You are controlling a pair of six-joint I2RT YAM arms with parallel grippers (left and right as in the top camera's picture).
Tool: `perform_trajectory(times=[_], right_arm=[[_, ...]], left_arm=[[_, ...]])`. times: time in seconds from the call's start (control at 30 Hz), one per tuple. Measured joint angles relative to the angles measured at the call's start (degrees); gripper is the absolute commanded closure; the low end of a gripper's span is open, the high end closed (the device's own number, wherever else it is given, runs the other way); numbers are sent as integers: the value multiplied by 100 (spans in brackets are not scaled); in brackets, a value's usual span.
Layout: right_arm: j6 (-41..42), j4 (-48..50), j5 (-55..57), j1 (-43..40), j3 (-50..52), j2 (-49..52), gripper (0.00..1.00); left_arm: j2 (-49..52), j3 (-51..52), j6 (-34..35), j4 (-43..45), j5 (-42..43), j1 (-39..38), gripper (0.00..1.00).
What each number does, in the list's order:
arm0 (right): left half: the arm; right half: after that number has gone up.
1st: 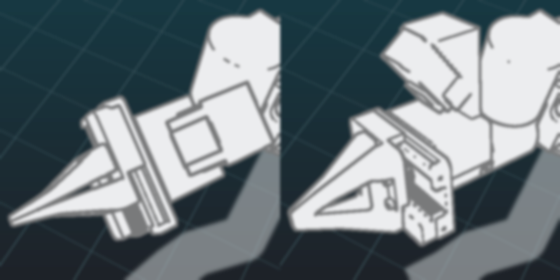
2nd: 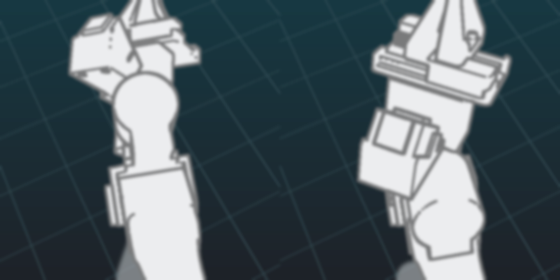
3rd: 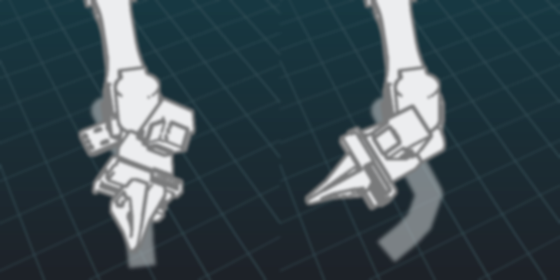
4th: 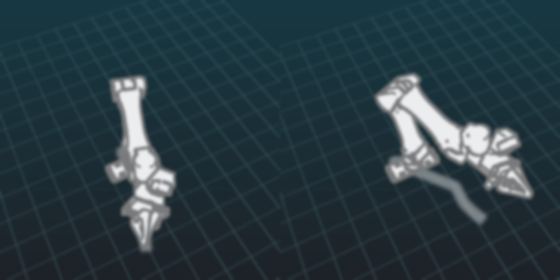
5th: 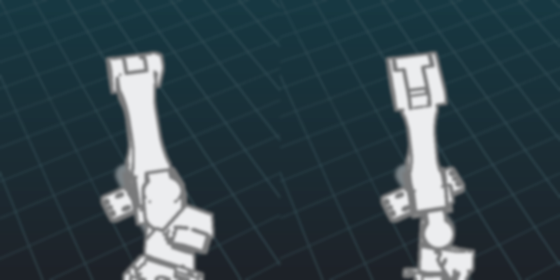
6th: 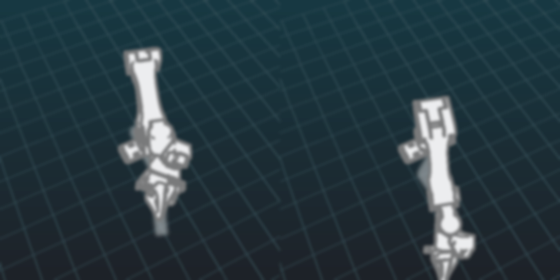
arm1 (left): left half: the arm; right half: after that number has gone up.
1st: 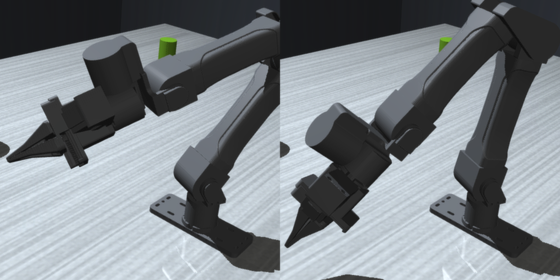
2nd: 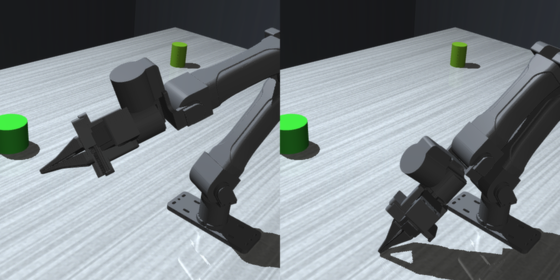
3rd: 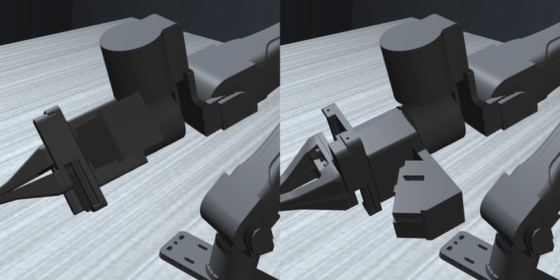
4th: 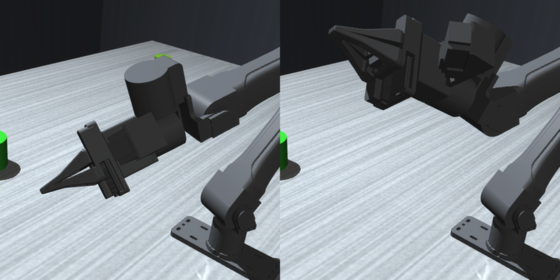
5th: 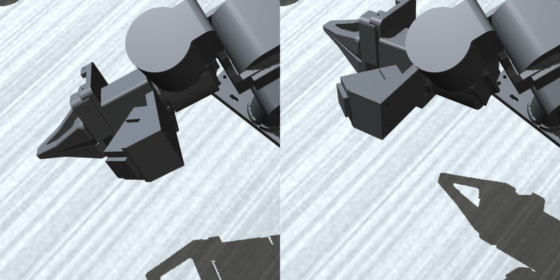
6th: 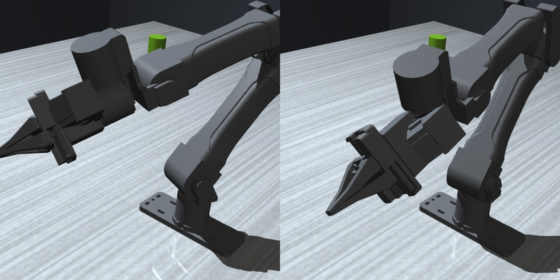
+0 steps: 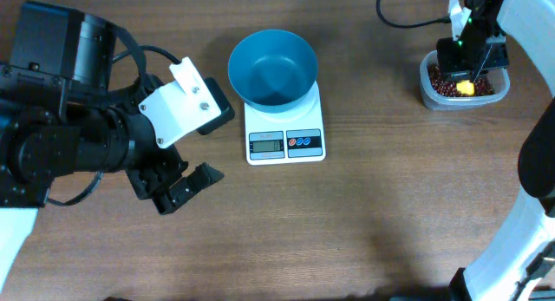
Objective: Scoop item into bowl and weigh 50g on scale
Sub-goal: 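Drag the scoop through the beans with the right gripper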
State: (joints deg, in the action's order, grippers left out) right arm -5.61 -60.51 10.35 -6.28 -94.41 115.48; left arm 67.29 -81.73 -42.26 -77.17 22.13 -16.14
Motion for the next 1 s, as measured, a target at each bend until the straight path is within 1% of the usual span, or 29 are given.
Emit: perform_trajectory(times=[0.03, 0.1, 0.23, 0.37, 0.5, 0.73, 0.93, 1.0], right_arm=[[33, -9, 0, -2, 0, 0, 96], [103, -26, -343, -127, -20, 0, 96], [240, -105, -1314, -656, -107, -2, 96], [247, -192, -1759, -907, -127, -2, 96], [262, -267, -2715, -1443, -125, 11, 96], [262, -380, -3265, -1611, -127, 101, 96], [262, -378, -3318, -1620, -127, 129, 96], [267, -297, -3506, -1620, -26, 142, 96]], left_arm=[[0, 0, 0, 0, 0, 0, 1], [0, 0, 0, 0, 0, 0, 1], [0, 0, 0, 0, 0, 0, 1], [0, 0, 0, 0, 0, 0, 1], [0, 0, 0, 0, 0, 0, 1], [0, 0, 0, 0, 0, 0, 1], [0, 0, 0, 0, 0, 0, 1], [0, 0, 0, 2, 0, 0, 1]])
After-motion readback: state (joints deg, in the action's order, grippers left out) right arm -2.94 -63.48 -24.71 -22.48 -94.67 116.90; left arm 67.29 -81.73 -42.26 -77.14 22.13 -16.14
